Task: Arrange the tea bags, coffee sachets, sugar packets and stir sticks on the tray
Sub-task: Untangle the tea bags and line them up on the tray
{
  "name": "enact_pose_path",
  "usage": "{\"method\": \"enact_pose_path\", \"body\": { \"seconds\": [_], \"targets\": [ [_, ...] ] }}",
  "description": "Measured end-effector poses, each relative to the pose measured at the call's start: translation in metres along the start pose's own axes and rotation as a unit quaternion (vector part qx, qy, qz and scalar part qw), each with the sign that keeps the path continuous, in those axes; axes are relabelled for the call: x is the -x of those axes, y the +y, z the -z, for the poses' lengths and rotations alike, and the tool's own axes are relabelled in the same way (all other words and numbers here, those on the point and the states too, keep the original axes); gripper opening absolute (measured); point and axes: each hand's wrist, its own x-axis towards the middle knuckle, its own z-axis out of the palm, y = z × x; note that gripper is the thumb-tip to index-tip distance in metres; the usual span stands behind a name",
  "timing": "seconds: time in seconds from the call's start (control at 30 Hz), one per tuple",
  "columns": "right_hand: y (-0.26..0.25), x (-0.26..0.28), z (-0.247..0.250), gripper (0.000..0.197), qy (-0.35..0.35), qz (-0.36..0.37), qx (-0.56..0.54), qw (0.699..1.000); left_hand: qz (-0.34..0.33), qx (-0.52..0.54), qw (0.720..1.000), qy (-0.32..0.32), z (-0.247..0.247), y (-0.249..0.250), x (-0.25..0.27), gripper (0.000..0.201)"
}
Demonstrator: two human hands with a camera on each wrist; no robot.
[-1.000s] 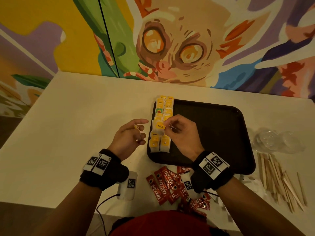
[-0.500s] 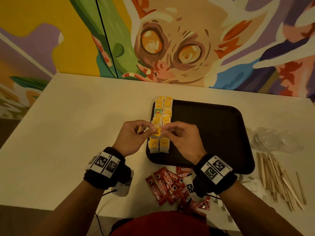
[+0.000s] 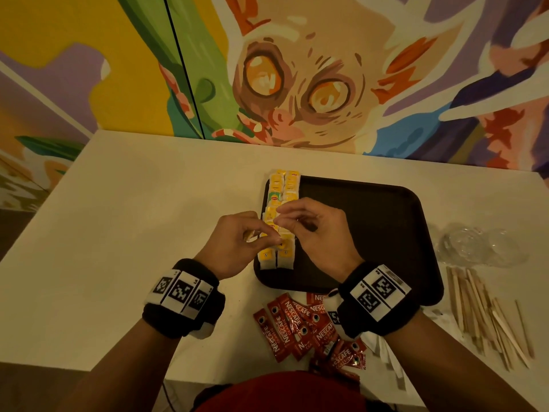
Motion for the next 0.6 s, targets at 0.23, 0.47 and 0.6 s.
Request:
{"method": "enact_pose_path", "body": {
  "seconds": [0.23,0.47,0.6],
  "targets": [
    [0.014,-0.003,-0.011,0.023,0.016,-0.079,-0.142,0.987,0.009,0.101,0.991,0.089,0.001,0.006,0.0,0.008],
    [0.028,0.014,-0.022,0.024,-0.055,-0.16,-0.172,0.97,0.089,0.115,0.976,0.16,-0.013,-0.01,0.007,0.006],
    [0.043,0.023,-0.03,0.011,-0.07,-0.158,-0.089,0.981,0.12,0.096,0.975,0.159,-0.021,-0.022,0.015,0.006]
  ]
}}
